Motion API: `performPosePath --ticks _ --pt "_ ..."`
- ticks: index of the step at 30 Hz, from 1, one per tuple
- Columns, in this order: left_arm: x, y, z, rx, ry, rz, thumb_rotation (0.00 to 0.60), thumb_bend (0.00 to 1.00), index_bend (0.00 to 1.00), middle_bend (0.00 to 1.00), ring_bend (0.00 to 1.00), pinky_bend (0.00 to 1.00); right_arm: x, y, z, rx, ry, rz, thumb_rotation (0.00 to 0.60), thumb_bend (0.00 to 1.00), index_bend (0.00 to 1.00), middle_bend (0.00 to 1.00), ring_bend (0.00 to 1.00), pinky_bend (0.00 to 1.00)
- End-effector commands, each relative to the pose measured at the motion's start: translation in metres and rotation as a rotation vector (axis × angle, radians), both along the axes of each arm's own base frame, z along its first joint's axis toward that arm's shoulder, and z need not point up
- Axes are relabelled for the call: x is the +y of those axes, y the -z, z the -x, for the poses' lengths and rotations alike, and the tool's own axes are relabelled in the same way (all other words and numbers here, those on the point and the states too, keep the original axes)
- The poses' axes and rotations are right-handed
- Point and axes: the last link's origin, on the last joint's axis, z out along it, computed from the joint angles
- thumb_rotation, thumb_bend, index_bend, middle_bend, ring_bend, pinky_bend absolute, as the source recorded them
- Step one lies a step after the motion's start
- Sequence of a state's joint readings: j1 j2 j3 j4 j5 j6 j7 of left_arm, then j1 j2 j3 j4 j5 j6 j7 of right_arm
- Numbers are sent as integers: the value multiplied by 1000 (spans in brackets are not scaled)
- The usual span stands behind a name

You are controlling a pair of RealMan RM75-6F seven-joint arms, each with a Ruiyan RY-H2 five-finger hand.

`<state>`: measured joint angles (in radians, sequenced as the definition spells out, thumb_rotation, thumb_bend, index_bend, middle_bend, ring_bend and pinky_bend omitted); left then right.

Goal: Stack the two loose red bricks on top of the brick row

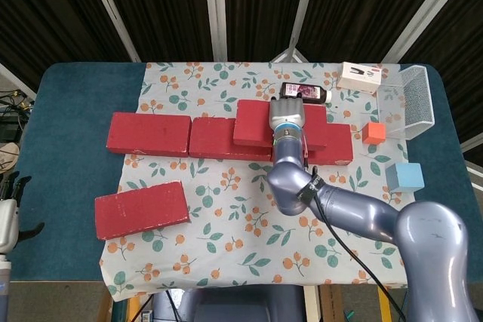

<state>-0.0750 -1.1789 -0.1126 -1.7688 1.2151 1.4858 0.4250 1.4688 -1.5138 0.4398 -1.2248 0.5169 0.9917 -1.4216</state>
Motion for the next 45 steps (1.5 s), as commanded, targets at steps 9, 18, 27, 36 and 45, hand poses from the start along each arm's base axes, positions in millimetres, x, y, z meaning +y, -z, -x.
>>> performPosePath --ticks 9,18,27,36,45 --pt "1 3 0 12 -9 4 600 7 164 64 15 49 -8 27 4 39 -2 -37 600 104 215 253 261 0" --pt "2 4 0 21 -14 9 600 6 164 64 15 49 -11 35 11 33 12 -49 600 105 215 253 261 0" --pt "2 4 0 24 -14 3 600 7 164 64 15 49 -13 36 15 30 23 -48 600 104 215 253 261 0" --pt "2 4 0 28 -14 4 600 7 164 64 15 49 -12 37 18 33 31 -49 600 104 215 253 261 0" --pt "2 5 -1 29 -10 6 600 6 164 63 15 49 -11 37 22 28 39 -54 600 105 215 253 261 0"
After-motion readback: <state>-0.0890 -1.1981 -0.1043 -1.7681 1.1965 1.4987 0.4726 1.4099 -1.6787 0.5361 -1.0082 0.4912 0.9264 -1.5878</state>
